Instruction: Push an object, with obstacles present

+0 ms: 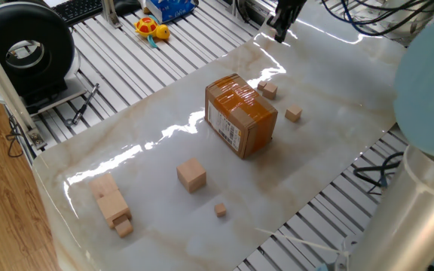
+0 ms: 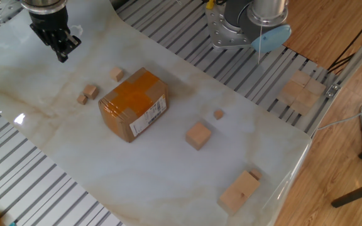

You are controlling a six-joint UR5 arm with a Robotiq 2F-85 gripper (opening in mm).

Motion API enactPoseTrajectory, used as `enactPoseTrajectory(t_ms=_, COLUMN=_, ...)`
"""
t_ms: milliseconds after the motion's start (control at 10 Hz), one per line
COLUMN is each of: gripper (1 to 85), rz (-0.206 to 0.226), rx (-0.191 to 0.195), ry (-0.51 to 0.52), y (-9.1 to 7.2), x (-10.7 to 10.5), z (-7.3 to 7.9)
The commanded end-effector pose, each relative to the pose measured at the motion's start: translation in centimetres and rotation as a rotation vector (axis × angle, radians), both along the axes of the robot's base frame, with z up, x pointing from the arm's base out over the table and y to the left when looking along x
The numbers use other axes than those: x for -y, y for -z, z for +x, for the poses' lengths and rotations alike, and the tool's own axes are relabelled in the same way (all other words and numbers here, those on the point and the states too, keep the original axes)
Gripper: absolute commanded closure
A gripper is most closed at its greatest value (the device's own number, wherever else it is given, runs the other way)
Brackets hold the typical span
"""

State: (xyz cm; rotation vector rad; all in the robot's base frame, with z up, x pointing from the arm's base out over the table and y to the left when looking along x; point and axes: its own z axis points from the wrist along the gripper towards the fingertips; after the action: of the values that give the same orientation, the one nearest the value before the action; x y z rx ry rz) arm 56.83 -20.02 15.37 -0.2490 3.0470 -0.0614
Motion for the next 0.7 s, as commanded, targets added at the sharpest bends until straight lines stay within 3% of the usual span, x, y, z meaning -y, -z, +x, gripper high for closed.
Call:
enactPoseTrajectory(t_ms=0, gripper=84.3, rz=0.038, rx=0.015, ry=-0.018, y=2.2, x=-0.2, z=1.0)
enactPoseTrajectory(t_ms=400, gripper=84.3, rz=0.03, rx=-0.046, ry=0.057, y=2.3, x=0.1, z=-0.6)
enactPoseTrajectory(t_ms=500, gripper=84.3, rz=0.03, rx=-0.046, ry=0.028, y=2.6, x=0.4, z=-0.7)
enactPoseTrajectory(t_ms=600, gripper=84.3, rz=0.036, rx=-0.036, ry=0.004, y=4.0, x=1.4, z=-0.7)
